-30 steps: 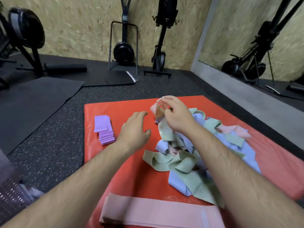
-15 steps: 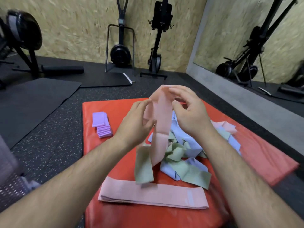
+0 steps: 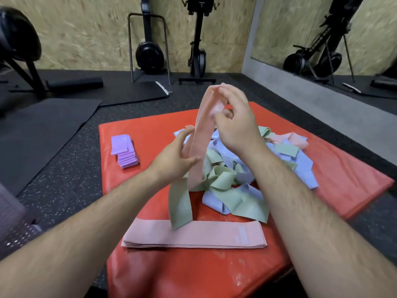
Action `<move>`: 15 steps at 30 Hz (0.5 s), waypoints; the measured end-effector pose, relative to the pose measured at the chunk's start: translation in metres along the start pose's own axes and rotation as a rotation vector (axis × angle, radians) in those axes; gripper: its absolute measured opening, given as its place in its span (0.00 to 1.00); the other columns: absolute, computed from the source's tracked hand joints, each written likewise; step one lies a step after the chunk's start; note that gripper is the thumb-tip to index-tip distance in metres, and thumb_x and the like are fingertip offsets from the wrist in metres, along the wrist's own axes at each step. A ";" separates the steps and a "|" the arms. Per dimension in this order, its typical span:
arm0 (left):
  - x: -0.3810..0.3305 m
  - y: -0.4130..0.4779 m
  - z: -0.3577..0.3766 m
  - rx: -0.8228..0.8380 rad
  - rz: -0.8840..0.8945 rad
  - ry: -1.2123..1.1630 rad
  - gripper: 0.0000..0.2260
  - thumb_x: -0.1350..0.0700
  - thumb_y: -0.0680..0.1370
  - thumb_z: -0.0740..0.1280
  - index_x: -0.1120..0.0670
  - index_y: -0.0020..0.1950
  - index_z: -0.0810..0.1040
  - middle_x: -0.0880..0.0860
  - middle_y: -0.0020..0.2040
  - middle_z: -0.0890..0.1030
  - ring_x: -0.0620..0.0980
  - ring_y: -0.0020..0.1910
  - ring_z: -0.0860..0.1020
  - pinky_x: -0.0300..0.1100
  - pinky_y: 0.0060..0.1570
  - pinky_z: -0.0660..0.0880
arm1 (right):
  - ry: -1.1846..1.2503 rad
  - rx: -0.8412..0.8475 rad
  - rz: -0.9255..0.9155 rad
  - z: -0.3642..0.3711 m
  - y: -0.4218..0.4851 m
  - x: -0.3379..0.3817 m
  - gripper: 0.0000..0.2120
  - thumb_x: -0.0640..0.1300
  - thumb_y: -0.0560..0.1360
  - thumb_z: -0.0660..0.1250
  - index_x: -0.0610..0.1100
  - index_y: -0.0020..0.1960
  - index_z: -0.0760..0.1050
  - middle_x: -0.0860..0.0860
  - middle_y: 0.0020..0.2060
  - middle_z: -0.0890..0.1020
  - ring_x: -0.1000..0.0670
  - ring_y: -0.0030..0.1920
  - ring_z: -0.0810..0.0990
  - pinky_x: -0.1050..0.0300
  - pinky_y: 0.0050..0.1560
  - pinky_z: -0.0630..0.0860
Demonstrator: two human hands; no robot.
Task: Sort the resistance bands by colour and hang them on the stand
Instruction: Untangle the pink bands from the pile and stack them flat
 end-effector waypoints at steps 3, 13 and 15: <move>0.008 0.004 0.004 -0.005 -0.106 -0.071 0.26 0.53 0.75 0.73 0.37 0.68 0.67 0.51 0.45 0.82 0.46 0.36 0.78 0.46 0.40 0.77 | 0.046 -0.084 -0.012 -0.014 0.005 0.000 0.26 0.29 0.76 0.56 0.38 0.74 0.67 0.49 0.73 0.65 0.68 0.55 0.75 0.72 0.52 0.72; 0.020 0.018 0.007 -0.133 -0.229 0.082 0.08 0.56 0.79 0.66 0.55 0.41 0.77 0.53 0.32 0.79 0.53 0.30 0.77 0.45 0.35 0.74 | 0.077 -0.122 0.057 -0.031 0.001 -0.027 0.24 0.36 0.76 0.69 0.40 0.71 0.70 0.53 0.67 0.68 0.57 0.58 0.80 0.61 0.59 0.78; 0.018 0.024 0.000 -0.246 -0.281 -0.129 0.06 0.59 0.79 0.66 0.57 0.43 0.79 0.52 0.32 0.79 0.49 0.29 0.78 0.47 0.35 0.80 | -0.012 -0.073 0.129 -0.028 -0.005 -0.037 0.27 0.40 0.74 0.73 0.42 0.71 0.70 0.53 0.66 0.68 0.58 0.57 0.77 0.59 0.62 0.76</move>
Point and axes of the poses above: each hand's wrist, its own y-axis towards the middle knuckle, its own z-axis out of the palm, x = y × z, the point moved 4 cm from there along y, towards the middle knuckle
